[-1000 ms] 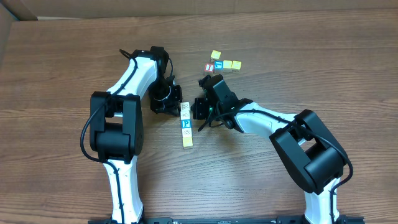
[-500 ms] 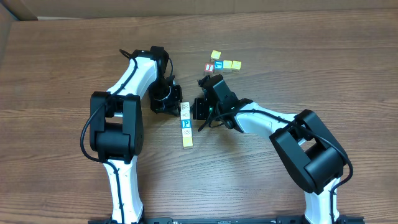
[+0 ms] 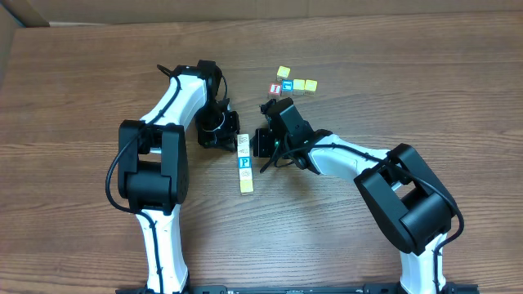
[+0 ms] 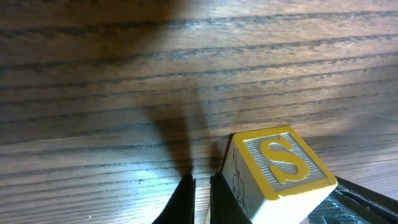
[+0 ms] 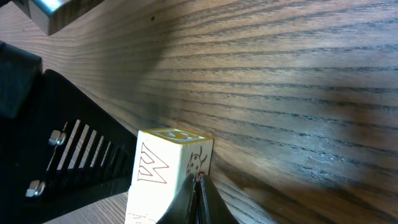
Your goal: Flip 5 blocks
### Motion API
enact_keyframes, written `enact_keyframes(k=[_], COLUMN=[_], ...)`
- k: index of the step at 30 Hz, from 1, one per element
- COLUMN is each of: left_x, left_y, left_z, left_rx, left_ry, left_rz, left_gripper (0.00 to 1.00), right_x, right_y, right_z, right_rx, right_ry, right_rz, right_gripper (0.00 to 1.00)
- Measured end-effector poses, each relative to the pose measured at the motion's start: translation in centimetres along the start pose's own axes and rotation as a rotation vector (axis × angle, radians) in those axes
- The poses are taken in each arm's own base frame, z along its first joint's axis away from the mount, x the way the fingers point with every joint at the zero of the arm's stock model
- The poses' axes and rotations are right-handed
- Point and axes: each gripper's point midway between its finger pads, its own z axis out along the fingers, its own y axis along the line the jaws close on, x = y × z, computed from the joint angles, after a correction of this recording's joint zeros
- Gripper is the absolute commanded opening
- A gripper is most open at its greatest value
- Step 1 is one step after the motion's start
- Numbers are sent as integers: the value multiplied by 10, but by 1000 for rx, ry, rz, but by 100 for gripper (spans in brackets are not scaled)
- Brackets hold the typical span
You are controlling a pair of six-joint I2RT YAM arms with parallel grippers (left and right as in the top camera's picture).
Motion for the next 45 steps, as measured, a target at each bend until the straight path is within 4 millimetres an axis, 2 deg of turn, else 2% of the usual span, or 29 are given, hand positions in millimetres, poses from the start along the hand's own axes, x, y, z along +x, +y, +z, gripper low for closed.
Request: enact_keyframes(k=[13,18,25,31,34,37,42,43,44,45], left_x=[0,0,-4,-22,-26,-29,-34,-36,-38,-40], left_y=[0,3,24,51,66,80,85,85,85,84], left_z=[0,0,-12,-39,-44,-48,-51,-51,-52,-53], left_rx=[0,-14,-47,-35,-30,-28,-26,-25,-24,-23], left_ry=[0,-1,-4,-63,-74,-87,-111,-119,-128,-137], left_rz=[3,5,-44,-114,-153,-184,-190,-188,-185,-178], left_gripper=[4,4,4,4,4,4,4,6,10,15], right_x=[2,5,8,5,-3,-8,8,11,12,10], right_y=[-1,-9,-34,-74,-85,-83,-71,-70,-69,-68], right_z=[0,-1,-13,-53,-79,-103,-141,-149,-160,-170], right_rx=[3,36,109,226,254,263,297,310,331,350], right_ry=[9,20,74,139,133,125,186,192,186,171], right_rz=[2,14,71,147,165,171,133,125,115,108], right_gripper=[4,4,9,17,17,17,15,18,33,43])
